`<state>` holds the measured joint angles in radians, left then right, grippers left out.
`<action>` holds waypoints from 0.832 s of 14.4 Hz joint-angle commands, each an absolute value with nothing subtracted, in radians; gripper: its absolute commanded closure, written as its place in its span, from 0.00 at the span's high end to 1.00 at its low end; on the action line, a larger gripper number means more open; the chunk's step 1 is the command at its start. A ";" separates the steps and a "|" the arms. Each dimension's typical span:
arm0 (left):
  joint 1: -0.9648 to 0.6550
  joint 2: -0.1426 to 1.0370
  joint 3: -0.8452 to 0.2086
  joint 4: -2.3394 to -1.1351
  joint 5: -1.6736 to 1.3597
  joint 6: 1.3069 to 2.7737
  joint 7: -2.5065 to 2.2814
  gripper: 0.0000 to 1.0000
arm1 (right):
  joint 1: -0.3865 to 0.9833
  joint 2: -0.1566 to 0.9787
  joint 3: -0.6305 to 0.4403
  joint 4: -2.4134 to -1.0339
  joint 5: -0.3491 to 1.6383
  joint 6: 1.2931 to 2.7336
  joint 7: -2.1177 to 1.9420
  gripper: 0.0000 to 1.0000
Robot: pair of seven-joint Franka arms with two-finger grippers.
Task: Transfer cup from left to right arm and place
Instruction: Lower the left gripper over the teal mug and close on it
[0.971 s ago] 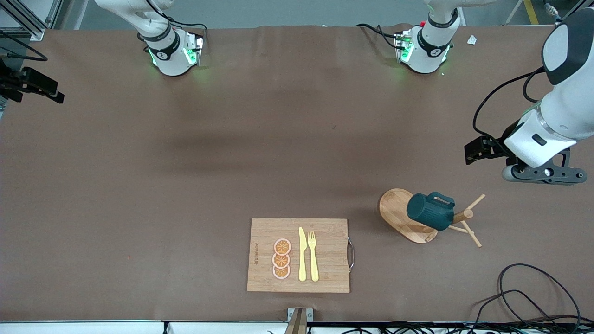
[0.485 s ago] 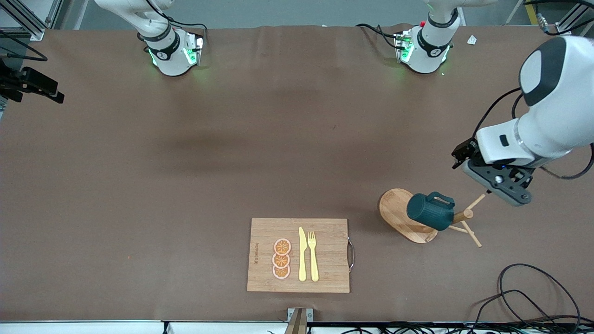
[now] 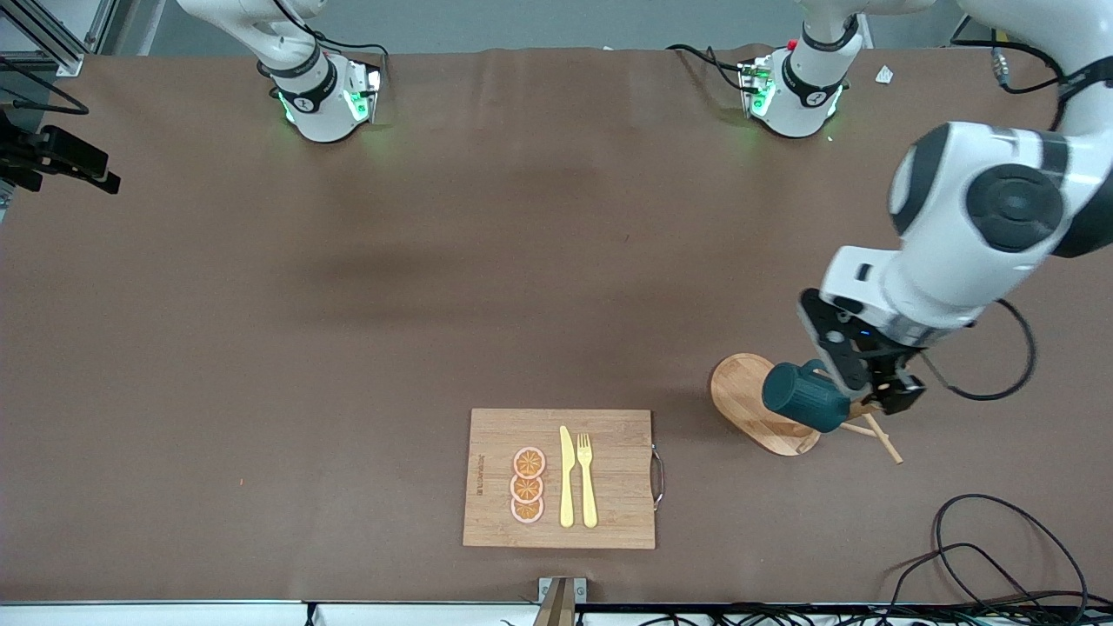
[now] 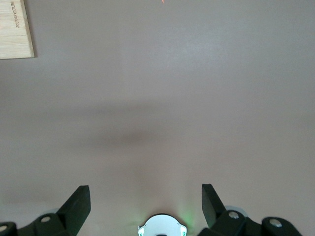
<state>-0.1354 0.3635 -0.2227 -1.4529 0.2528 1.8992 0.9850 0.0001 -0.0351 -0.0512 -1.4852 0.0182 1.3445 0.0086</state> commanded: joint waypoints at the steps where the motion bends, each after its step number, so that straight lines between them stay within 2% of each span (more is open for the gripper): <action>1: -0.163 0.338 -0.230 -1.505 0.290 1.916 1.028 0.99 | 0.002 -0.048 -0.054 -1.496 0.026 1.345 0.005 1.00; 5: -0.117 0.325 -0.247 -1.566 0.252 2.012 1.136 0.99 | 0.003 -0.049 -0.054 -1.496 0.026 1.345 0.005 1.00; 12: -0.046 0.331 -0.247 -1.618 0.026 2.060 1.308 0.99 | 0.003 -0.048 -0.054 -1.496 0.026 1.345 0.005 1.00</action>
<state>-0.0804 0.3610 -0.2381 -1.5652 0.0785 2.0348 1.2539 0.0001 -0.0351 -0.0513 -1.4852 0.0182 1.3445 0.0086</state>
